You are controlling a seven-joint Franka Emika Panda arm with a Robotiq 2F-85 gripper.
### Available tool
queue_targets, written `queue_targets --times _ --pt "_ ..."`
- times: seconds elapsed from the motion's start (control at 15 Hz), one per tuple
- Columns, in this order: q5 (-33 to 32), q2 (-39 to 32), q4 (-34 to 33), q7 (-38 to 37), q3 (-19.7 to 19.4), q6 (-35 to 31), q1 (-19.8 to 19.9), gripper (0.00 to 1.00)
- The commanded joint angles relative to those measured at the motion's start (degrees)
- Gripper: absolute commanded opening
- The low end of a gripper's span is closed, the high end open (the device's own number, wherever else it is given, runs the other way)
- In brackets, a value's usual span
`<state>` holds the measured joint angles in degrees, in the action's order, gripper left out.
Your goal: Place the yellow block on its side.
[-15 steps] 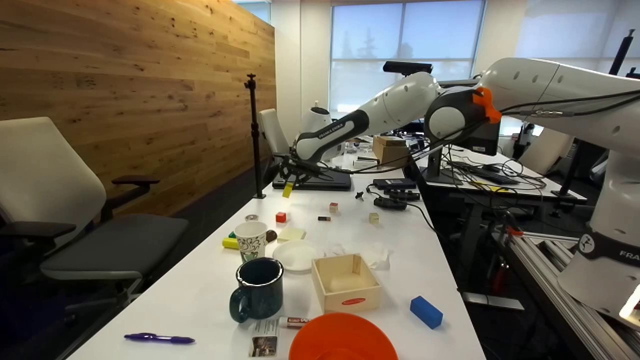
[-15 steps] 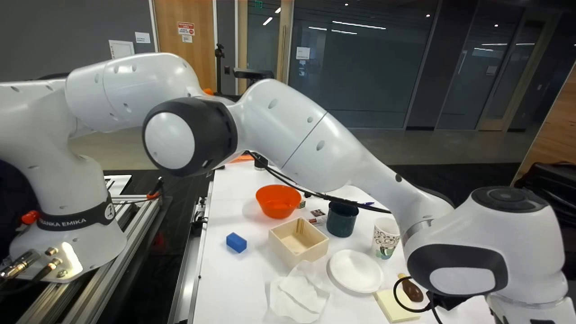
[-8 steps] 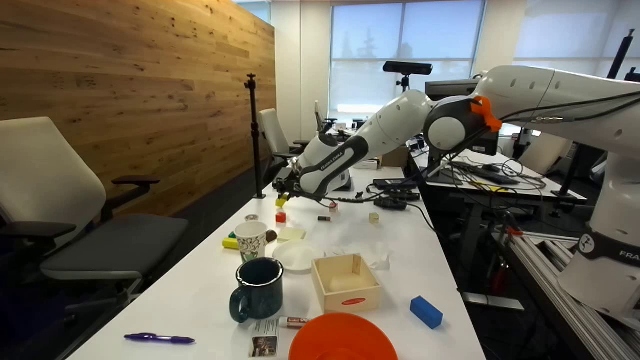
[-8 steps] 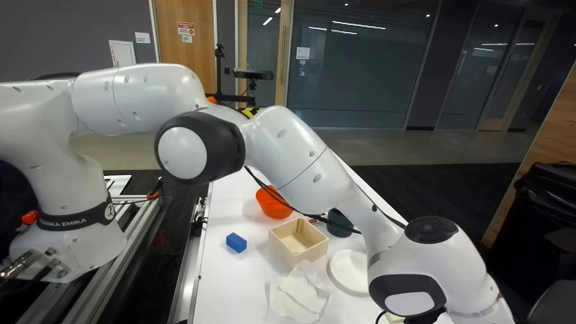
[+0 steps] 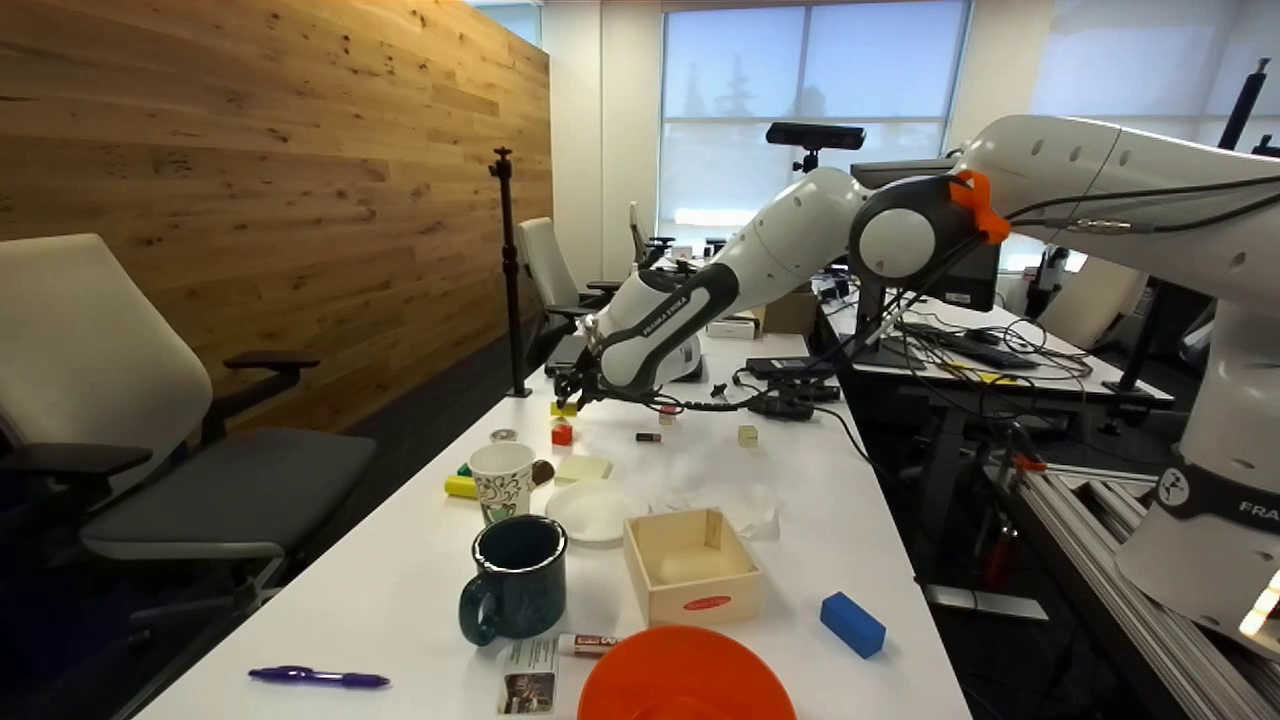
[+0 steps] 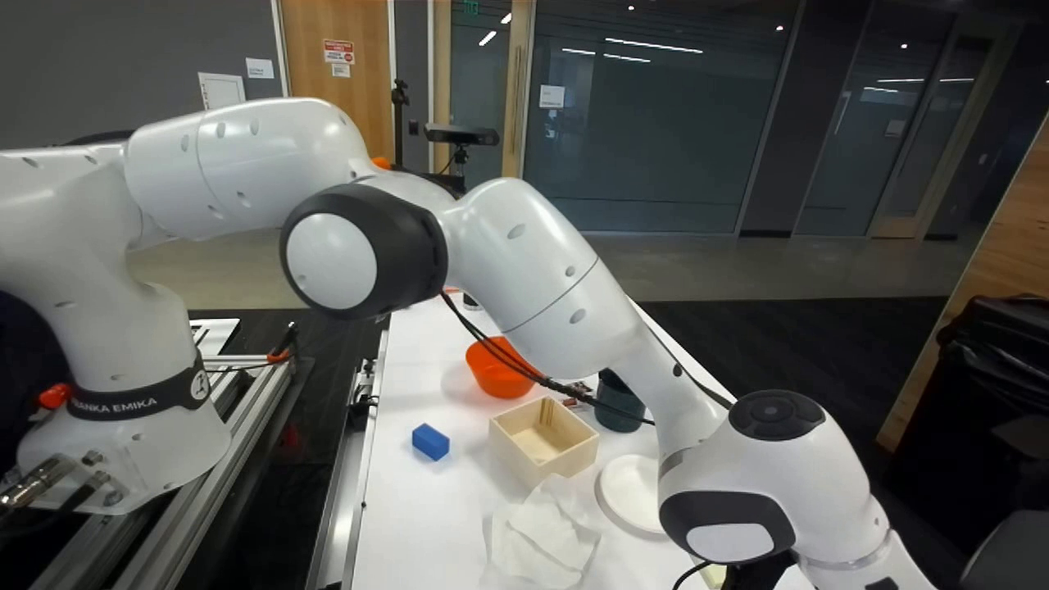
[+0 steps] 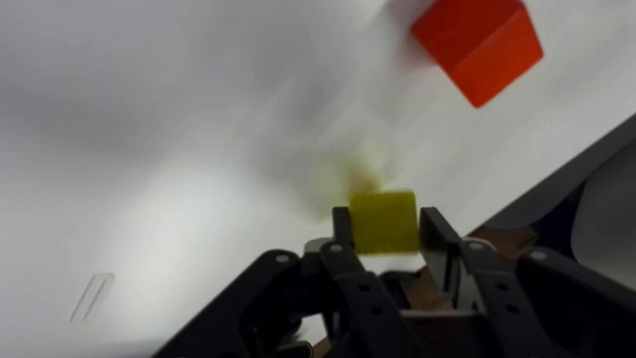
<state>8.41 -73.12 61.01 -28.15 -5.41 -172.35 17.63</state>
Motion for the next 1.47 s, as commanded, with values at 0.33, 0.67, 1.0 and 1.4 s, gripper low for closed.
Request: queue_targets --times 0.33,0.67,1.0,1.4 --pt "-0.2 7.1 6.3 3.5 0.4 15.3 0.6 1.0" --pt "-0.4 10.9 5.2 2.1 -0.9 24.0 0.2 1.0" --pt "-1.5 16.6 4.3 -0.3 -4.9 38.3 -1.7 1.0" --pt "-1.6 22.8 6.0 2.0 -7.3 47.8 -5.0 1.0"
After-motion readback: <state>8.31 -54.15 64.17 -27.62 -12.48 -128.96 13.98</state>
